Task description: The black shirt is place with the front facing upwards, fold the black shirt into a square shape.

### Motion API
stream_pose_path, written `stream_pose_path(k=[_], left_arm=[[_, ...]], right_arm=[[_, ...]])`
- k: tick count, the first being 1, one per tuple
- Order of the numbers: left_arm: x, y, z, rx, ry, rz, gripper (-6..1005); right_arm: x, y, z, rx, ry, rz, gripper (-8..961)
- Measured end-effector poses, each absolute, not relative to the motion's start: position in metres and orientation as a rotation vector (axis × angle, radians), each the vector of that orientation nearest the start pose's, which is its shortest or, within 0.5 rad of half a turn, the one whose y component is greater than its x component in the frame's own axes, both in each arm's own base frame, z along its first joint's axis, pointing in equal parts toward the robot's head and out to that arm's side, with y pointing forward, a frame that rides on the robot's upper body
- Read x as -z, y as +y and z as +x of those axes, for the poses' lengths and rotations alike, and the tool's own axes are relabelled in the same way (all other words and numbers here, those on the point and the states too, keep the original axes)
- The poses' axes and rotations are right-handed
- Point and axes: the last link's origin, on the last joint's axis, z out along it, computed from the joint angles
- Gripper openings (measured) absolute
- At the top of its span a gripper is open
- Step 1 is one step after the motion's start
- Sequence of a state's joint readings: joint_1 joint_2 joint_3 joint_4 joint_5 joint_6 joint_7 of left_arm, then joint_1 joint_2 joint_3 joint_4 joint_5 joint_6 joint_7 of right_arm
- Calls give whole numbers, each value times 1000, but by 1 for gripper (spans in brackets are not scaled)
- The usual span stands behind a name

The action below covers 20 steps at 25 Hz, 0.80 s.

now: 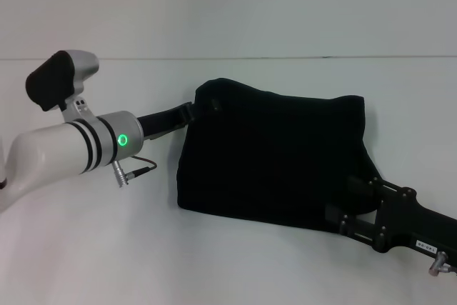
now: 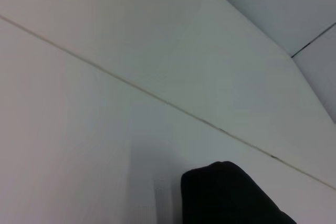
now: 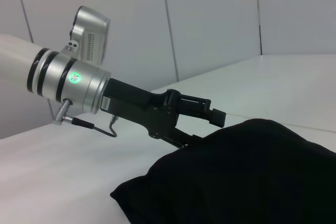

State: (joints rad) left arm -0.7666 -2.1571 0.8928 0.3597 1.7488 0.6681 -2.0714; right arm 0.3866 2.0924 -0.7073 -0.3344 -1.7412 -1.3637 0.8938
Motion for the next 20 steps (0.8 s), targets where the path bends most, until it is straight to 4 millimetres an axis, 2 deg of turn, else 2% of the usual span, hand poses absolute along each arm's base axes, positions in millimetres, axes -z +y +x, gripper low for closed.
stream_pose_path(k=[13,18,20], left_arm=[[88,416,-236,648,-1527,-2005,940],[90,415,-236,662,-1548,-1988,753],[89,416,-236,655,-1533,-1994,714]], right_arm=[[45,283,316,-751,587,-2456,757],[45,283,315,-755,586,-2456,758],[45,284,314,-756,583,-2458,758]])
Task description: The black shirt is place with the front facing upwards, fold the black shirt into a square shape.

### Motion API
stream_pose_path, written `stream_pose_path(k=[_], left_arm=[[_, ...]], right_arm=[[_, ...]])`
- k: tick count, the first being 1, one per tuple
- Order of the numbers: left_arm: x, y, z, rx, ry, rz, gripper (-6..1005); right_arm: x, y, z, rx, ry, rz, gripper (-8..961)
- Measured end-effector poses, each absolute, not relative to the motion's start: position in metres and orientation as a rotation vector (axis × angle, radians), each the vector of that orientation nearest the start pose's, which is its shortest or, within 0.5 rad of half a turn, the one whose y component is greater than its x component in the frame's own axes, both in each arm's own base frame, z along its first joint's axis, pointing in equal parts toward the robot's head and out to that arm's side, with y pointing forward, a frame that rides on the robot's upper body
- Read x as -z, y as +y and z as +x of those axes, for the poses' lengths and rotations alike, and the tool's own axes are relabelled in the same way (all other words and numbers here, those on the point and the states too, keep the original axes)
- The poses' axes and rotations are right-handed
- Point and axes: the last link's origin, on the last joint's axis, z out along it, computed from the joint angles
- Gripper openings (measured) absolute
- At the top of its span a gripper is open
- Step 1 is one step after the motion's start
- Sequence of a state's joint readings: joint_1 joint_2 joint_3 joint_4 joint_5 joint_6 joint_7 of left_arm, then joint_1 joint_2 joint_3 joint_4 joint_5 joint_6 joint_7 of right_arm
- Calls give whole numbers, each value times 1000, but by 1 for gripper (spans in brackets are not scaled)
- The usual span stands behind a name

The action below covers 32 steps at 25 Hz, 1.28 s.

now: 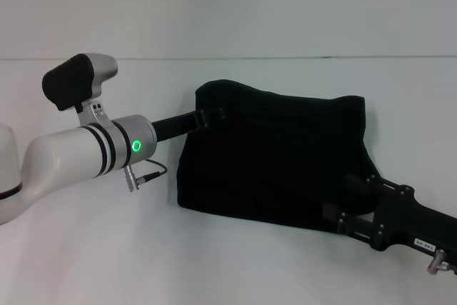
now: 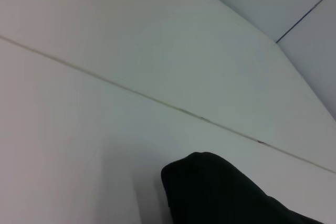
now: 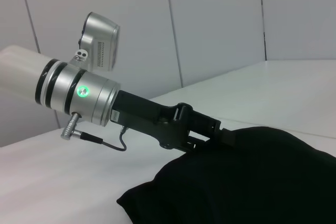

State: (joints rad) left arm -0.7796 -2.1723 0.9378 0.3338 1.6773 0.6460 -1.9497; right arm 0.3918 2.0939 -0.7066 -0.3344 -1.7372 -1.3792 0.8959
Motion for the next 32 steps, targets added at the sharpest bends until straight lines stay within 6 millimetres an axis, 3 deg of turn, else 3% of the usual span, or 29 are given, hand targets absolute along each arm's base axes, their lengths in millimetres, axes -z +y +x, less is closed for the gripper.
stream_pose_path(k=[10,12,17,24,32], left_arm=[[89,418,-237,651,-1519,-1983,520],[90,417,-237,654,-1527,-1978,308],[89,417,-240,679,-1553,-1932,89],[87,414,-247,769,-1639,-1829,34],[79,398,-275,941,-1794,-1584,33]], right_arm=[[45,286,313,-757,578,-2457,760],[45,287,312,-759,575,-2459,760],[46,288,310,-762,569,-2461,761],[46,293,306,-766,556,-2460,762],[46,297,303,-767,535,-2468,763]])
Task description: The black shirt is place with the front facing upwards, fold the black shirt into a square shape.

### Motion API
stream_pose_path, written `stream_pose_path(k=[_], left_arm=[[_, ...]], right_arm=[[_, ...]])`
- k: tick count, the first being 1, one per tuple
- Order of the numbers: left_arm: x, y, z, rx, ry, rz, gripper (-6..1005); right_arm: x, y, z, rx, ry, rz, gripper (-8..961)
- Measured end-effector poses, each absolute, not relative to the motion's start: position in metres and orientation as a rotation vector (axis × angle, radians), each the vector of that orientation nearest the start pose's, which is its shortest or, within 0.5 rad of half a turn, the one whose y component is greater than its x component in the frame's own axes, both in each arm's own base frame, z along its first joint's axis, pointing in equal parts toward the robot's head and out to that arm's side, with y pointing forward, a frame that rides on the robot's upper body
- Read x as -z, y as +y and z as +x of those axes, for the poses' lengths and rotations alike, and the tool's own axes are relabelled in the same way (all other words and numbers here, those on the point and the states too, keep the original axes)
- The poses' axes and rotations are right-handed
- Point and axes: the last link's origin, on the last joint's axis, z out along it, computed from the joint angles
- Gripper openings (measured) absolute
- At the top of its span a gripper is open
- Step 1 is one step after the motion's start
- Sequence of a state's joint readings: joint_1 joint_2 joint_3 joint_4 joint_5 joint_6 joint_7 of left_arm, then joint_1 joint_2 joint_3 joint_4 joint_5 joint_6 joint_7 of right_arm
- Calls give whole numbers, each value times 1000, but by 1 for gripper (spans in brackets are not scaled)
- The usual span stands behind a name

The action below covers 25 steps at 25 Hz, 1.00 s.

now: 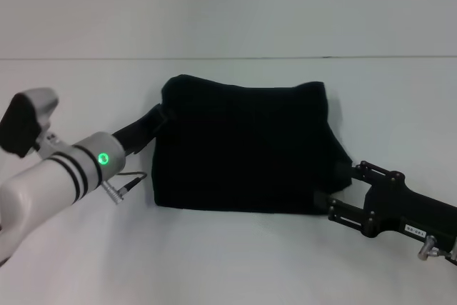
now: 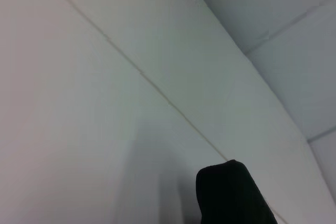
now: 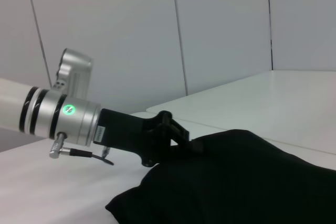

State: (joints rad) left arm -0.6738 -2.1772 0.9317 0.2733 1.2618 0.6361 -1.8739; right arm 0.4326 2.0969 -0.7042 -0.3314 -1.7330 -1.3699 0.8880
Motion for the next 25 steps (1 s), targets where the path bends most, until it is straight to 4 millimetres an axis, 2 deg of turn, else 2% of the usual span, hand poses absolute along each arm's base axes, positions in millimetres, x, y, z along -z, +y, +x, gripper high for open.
stream_pose_path(k=[10,15,20,25], left_arm=[[75,391,-281,1014,-1804,-1554,34],[71,389,-283,1023,-1781,-1571,94],[57,386,-290,1026,-1712,-1615,278],[31,373,-286,967,-1381,-1930,490]], right_arm=[[47,297,302,-770,540,-2466,765],[47,297,302,-770,540,-2464,765],[45,299,302,-780,542,-2447,766],[40,303,302,-808,556,-2391,767]])
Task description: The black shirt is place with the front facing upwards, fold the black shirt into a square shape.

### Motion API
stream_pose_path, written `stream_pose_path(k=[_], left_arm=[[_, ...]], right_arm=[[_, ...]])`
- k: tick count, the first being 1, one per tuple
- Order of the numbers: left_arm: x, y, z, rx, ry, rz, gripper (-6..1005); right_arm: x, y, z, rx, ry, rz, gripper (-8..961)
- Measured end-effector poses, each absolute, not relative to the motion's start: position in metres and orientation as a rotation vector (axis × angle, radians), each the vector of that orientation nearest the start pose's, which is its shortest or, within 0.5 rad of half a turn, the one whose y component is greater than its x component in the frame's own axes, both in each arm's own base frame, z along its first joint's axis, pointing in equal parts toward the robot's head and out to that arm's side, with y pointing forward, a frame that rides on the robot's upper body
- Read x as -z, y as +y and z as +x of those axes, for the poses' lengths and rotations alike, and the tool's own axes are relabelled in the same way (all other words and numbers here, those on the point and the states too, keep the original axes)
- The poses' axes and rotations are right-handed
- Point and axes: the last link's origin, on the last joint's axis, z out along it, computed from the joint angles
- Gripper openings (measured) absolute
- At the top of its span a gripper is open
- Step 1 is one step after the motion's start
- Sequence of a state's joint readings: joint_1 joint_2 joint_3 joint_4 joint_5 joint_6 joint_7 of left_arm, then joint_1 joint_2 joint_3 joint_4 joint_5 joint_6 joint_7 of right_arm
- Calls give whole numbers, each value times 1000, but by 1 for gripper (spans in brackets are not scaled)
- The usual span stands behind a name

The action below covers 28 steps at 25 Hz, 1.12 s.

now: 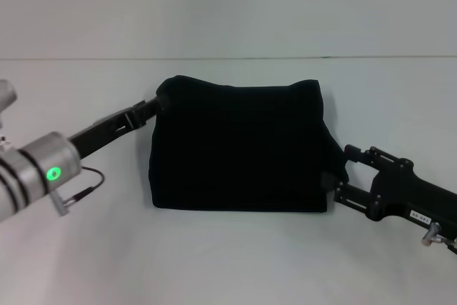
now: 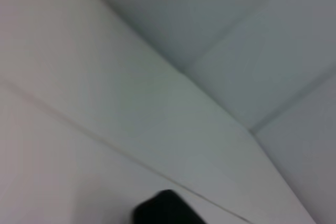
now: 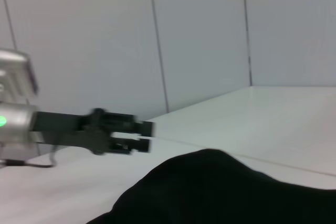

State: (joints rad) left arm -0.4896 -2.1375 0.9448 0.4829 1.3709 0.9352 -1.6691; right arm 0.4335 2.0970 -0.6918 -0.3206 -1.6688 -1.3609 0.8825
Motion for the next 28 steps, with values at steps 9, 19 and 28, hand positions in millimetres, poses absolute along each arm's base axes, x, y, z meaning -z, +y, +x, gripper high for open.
stream_pose_path(k=[9,19,28], left_arm=[[-11,296,-281,1018,-641,-2441,690],[9,253,-317,769,-527,-2565,936],[11,258,-324,714,-591,-2537,936]], right_arm=[[42,302,299,-809,537,-2413,768],[54,294,305,-713,506,-2495,860],[56,293,309,-683,523,-2502,865]])
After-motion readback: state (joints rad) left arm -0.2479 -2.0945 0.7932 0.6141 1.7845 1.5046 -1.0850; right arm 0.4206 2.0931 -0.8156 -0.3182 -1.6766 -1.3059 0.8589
